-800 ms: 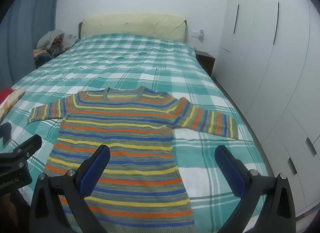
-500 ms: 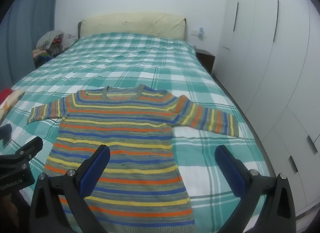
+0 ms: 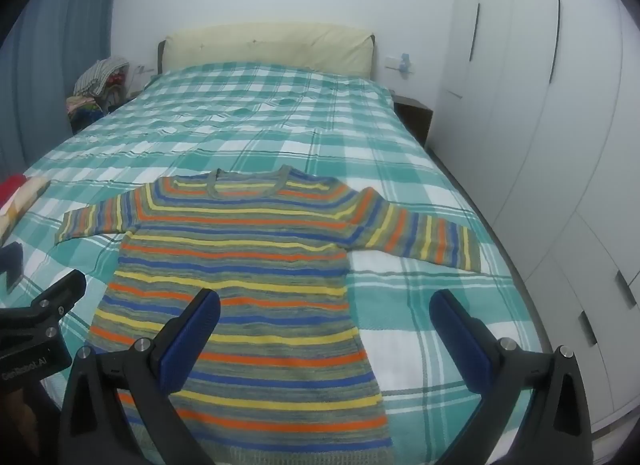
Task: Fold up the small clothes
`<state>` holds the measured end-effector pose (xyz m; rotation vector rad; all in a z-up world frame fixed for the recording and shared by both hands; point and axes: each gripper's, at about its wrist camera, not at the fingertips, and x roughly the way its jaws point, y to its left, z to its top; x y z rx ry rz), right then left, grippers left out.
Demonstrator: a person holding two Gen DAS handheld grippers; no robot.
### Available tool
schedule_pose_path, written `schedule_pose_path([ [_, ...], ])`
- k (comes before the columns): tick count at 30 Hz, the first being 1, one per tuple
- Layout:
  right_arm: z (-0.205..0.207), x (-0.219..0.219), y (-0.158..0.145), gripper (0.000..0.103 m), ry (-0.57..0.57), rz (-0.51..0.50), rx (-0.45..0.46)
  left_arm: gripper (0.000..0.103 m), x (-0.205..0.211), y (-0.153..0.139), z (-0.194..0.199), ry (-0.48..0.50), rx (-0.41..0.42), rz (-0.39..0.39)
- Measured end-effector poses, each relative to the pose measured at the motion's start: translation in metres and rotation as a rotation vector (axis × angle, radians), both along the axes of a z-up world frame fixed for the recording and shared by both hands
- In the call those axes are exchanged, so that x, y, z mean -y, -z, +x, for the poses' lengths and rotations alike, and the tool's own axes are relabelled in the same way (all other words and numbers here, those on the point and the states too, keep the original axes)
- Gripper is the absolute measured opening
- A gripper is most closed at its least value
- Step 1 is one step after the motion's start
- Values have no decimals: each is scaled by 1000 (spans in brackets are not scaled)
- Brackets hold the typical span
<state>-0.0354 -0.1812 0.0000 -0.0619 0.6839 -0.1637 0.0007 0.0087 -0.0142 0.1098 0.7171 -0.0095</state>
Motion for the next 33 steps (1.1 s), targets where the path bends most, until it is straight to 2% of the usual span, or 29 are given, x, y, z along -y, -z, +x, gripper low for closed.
schedule_pose_path([
  [4,-3,1,2,103,0,-5,2,103,0,-3,2,-24,4,0],
  [6,8,1,-7,103,6,2,-2,103,0,-4,3,-23,10,16],
  [11,10,4,-11,103,22,16,11,103,13,-6,4,-20,68,178],
  [14,10,10,-14,103,29,28,19,103,16,-6,5,-3,75,206],
  [19,10,16,-20,103,40,41,37,103,18,-7,4,45,59,165],
  [26,9,24,-19,103,51,55,30,103,14,-1,11,28,-5,91],
  [33,11,25,-17,103,60,48,22,103,9,3,14,23,-28,49],
])
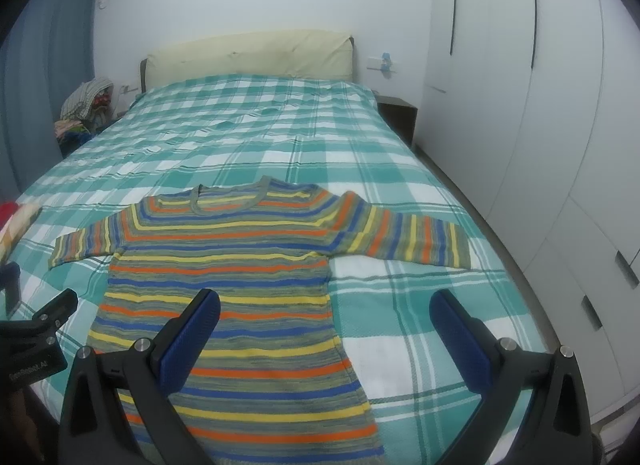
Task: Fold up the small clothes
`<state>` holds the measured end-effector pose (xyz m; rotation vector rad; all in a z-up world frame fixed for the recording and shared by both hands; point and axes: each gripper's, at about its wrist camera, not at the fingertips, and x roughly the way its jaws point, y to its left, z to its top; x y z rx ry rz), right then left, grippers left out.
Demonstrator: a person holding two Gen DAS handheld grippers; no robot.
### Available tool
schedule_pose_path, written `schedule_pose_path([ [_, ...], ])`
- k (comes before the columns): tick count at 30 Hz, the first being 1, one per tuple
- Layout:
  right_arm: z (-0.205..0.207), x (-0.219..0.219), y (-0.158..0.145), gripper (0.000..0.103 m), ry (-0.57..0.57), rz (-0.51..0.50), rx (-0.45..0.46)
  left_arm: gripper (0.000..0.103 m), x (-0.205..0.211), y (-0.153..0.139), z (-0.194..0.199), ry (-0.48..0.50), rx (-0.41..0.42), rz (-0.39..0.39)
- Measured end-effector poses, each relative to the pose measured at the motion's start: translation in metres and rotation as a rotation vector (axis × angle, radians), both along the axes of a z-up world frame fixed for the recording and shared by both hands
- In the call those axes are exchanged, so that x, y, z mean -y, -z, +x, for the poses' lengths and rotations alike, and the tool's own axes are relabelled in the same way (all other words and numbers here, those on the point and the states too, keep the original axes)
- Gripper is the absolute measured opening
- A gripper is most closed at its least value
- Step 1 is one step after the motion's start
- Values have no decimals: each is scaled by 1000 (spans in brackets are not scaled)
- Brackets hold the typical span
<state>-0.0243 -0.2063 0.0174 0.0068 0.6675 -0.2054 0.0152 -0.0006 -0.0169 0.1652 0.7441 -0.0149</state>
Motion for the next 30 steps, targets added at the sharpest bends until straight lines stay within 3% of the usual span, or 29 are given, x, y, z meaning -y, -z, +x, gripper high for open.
schedule_pose_path([
  [9,4,-4,9,103,6,-63,-26,103,-2,3,2,-1,-6,-26],
  [30,10,0,15,103,0,-64,-20,103,-9,16,10,-4,-29,-75],
])
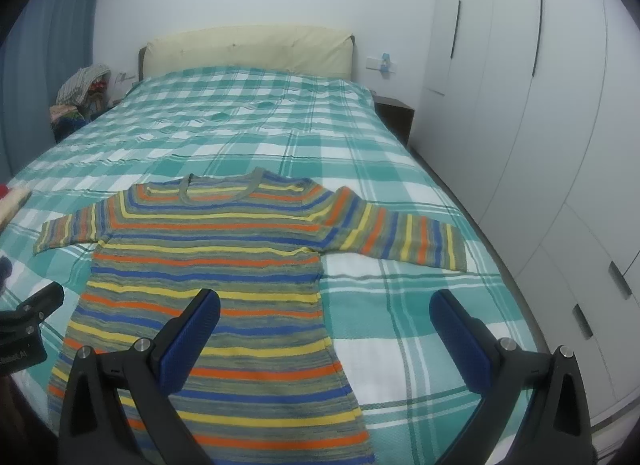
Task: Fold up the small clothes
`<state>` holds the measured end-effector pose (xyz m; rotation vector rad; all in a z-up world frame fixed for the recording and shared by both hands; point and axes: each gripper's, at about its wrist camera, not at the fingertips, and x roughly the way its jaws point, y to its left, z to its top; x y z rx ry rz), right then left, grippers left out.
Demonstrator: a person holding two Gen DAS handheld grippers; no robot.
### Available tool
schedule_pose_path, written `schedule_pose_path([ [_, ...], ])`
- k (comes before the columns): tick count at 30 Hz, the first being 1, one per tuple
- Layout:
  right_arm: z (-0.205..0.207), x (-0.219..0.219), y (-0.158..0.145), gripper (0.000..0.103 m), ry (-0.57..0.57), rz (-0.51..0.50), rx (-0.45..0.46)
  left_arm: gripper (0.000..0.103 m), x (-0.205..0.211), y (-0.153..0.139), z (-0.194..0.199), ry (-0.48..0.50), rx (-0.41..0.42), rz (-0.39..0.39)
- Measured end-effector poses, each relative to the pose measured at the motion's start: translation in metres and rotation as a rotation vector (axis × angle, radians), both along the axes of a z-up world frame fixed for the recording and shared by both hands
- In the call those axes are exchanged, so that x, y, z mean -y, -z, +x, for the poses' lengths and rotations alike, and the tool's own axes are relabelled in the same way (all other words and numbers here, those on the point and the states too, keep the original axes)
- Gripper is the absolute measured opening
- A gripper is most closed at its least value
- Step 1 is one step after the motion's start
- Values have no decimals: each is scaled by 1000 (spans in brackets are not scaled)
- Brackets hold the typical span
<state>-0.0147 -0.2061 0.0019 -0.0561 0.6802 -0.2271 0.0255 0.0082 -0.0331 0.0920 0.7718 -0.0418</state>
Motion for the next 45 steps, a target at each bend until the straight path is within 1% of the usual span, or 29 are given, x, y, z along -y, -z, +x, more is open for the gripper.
schedule_pose_path([
  [3,3,0,3,103,-21,-24,0,103,-3,2,3,1,-12,-24],
  [5,5,4,7,103,-65,0,28,103,-5,3,6,8,-18,-44],
  [8,21,26,20,103,-203,117,46,103,-6,3,12,24,-24,-57],
  [9,36,42,30,103,-238,158,10,103,-7,2,14,30,-23,-58],
  [10,49,58,37,103,-242,192,-34,103,-7,2,15,36,-20,-57],
  [11,63,81,44,103,-234,239,-59,103,-8,2,17,41,-16,-56],
  [12,74,104,48,103,-203,280,-56,103,-10,2,18,44,-10,-57],
  [14,95,174,54,103,-73,324,-10,103,-14,3,22,45,-1,-65],
  [15,104,202,57,103,-27,326,-14,103,-17,6,24,42,0,-74],
  [17,119,246,67,103,36,341,-43,103,-21,12,28,32,-6,-96],
  [18,127,270,73,103,74,380,-63,103,-22,17,32,28,-15,-108],
  [19,133,292,81,103,114,440,-79,103,-23,22,34,25,-27,-116],
  [20,139,309,89,103,132,509,-89,103,-23,29,38,20,-45,-117],
  [22,148,326,103,102,139,610,-108,103,-23,38,41,15,-68,-107],
  [24,160,332,112,99,135,632,-141,103,-22,45,44,8,-83,-87],
  [26,175,329,121,89,107,619,-180,103,-22,50,46,0,-90,-72],
  [27,181,328,129,87,96,609,-210,103,-22,52,47,-4,-94,-68],
  [28,185,326,133,82,97,596,-230,103,-23,54,47,-8,-98,-65],
  [29,190,323,136,70,99,578,-244,103,-24,56,48,-13,-103,-64],
  [30,193,322,139,60,94,569,-248,103,-26,57,48,-16,-106,-63],
  [31,194,320,140,23,81,563,-254,103,-27,58,48,-20,-109,-64],
  [32,195,317,139,7,57,570,-262,103,-29,59,48,-24,-110,-65],
  [33,195,317,138,7,44,583,-265,103,-30,59,48,-25,-111,-66],
  [34,191,317,133,7,51,567,-258,103,-32,58,48,-26,-109,-66],
  [36,178,321,124,6,114,491,-247,103,-36,55,46,-32,-96,-69],
  [39,164,326,122,6,184,457,-244,103,-44,52,48,-46,-83,-83],
  [40,163,323,120,6,190,439,-246,103,-47,51,48,-48,-83,-88],
  [42,166,307,108,6,178,393,-224,103,-53,48,48,-58,-80,-94],
  [45,168,268,65,6,64,395,-134,103,-64,42,47,-87,-58,-106],
])
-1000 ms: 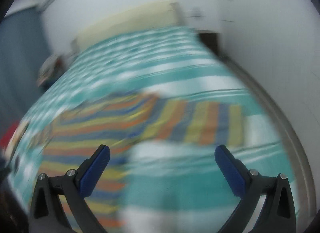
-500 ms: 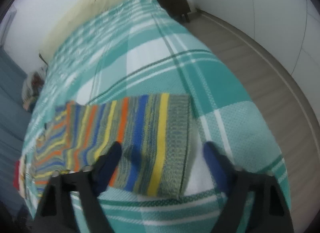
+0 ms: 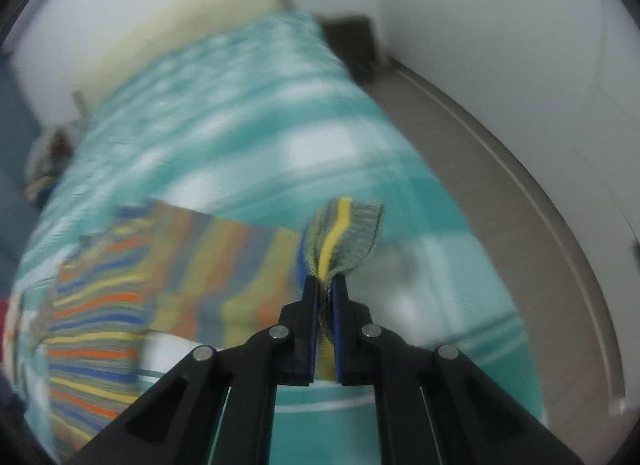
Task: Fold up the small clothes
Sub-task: 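Fold the held sleeve across the sweater body with the right tool, release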
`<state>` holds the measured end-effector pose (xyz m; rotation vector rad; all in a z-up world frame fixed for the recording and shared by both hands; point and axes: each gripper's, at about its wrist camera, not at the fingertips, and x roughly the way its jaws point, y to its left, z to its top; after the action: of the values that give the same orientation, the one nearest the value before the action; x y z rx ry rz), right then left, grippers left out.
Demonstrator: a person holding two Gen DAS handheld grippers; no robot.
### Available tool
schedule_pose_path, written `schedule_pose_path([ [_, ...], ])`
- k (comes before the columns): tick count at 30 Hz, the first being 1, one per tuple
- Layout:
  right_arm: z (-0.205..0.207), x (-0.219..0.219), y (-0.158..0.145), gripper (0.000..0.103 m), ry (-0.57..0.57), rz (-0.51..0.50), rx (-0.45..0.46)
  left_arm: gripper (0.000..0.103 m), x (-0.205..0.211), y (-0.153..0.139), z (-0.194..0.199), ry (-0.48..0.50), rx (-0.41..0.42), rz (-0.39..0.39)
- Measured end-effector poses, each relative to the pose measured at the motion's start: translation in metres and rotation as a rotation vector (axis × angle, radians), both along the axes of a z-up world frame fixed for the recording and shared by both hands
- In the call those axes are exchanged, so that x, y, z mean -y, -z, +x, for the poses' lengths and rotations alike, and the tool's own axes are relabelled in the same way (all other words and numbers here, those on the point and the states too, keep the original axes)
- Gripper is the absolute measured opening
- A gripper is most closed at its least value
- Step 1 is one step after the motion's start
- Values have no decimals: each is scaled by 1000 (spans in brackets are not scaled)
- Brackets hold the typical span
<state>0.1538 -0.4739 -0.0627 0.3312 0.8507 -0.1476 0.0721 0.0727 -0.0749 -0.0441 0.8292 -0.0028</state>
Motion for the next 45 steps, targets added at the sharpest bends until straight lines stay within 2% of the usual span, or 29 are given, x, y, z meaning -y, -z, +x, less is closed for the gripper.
schedule_pose_path([
  [3,16,-68,-53,6,-164,30,103,103,-13,-5,0,-31,11,-29],
  [6,40,-141,-83,6,-333,84,133,103,-24,-7,-1,-47,16,-51],
  [10,74,-240,-86,10,-514,153,117,103,-36,-4,-1,-74,21,-38],
  [12,90,-280,-68,30,-575,202,94,103,-43,0,0,-82,12,-37],
  [13,97,-292,-59,58,-591,230,79,103,-46,2,0,-86,6,-36],
  [14,102,-300,-49,69,-597,256,65,103,-50,4,0,-93,-1,-34],
  [15,102,-307,-37,68,-594,285,55,103,-53,6,1,-100,-6,-31],
  [17,103,-311,-25,68,-594,319,38,103,-62,9,1,-117,-13,-37],
  [20,104,-295,-4,68,-560,331,-7,103,-70,13,1,-136,-26,-56],
  [25,81,-233,41,68,-470,246,-171,103,-72,18,-3,-122,-54,-51],
  [28,43,-191,48,68,-422,177,-194,103,-70,28,-13,-83,-108,-5],
  [31,-19,-157,41,68,-412,163,-198,103,-71,46,-38,-40,-182,24],
  [35,-113,-143,51,68,-434,195,-275,103,-67,76,-83,48,-299,-66],
  [39,-178,-145,80,68,-411,260,-343,102,-56,77,-98,102,-272,-79],
  [42,-196,-146,85,68,-394,248,-297,100,-45,82,-99,139,-293,-130],
  [43,-197,-147,84,68,-394,253,-281,96,-40,86,-98,148,-302,-133],
  [44,-196,-147,84,67,-401,279,-261,76,-34,87,-99,154,-307,-115],
  [45,-195,-148,86,61,-410,298,-256,54,-28,89,-101,165,-305,-79],
])
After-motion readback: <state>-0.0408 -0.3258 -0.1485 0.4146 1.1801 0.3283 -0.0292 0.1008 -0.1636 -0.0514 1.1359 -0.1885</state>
